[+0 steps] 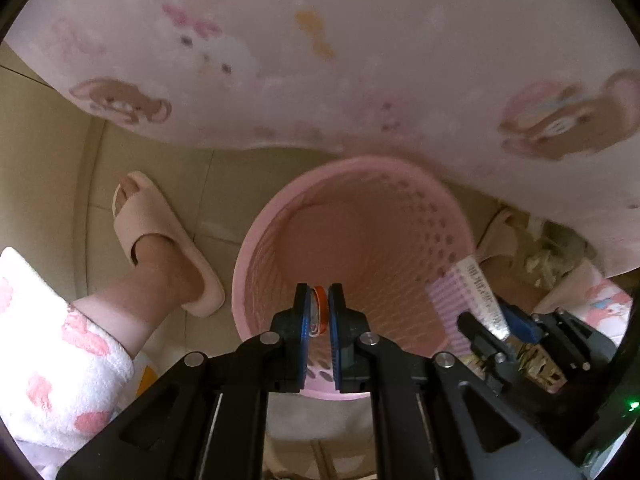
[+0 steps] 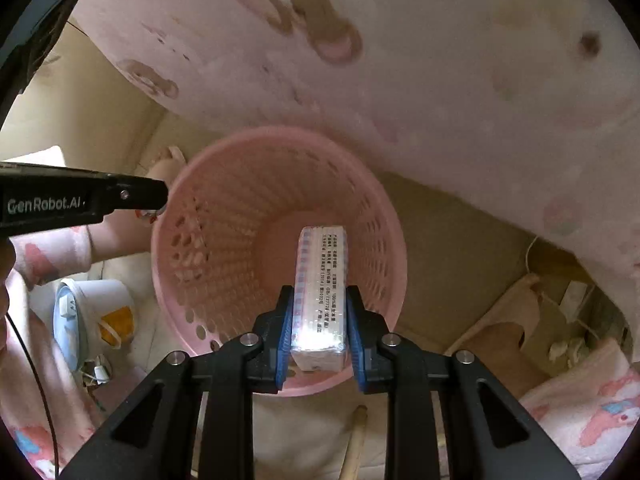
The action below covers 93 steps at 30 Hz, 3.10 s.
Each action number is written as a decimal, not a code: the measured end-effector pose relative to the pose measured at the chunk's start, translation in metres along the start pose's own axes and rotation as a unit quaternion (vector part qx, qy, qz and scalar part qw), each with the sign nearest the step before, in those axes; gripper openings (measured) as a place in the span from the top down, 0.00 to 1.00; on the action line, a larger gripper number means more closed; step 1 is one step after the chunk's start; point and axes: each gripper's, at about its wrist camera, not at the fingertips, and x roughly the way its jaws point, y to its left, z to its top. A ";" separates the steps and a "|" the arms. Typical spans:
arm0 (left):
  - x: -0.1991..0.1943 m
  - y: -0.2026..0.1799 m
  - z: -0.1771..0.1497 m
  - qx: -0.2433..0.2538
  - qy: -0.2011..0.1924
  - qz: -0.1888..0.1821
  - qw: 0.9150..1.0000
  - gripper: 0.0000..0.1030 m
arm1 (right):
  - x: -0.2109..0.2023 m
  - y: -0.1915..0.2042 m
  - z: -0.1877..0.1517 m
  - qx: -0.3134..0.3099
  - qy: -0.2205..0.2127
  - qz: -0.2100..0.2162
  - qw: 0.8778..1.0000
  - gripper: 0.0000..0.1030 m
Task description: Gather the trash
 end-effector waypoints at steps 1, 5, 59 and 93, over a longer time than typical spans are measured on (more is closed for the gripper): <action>0.004 -0.001 0.000 0.001 0.006 0.006 1.000 0.93 | 0.005 0.000 0.000 0.003 0.006 0.000 1.000 0.75; 0.013 0.002 -0.001 -0.005 0.018 0.005 1.000 0.88 | 0.019 -0.005 -0.001 0.012 0.023 -0.011 1.000 0.75; -0.180 -0.024 -0.031 0.033 -0.459 0.104 0.882 0.05 | -0.180 -0.018 -0.003 0.042 -0.370 -0.077 0.925 0.37; -0.174 -0.020 0.011 -0.002 -0.458 0.097 0.883 0.01 | -0.173 -0.082 0.097 0.114 -0.353 0.046 0.927 0.68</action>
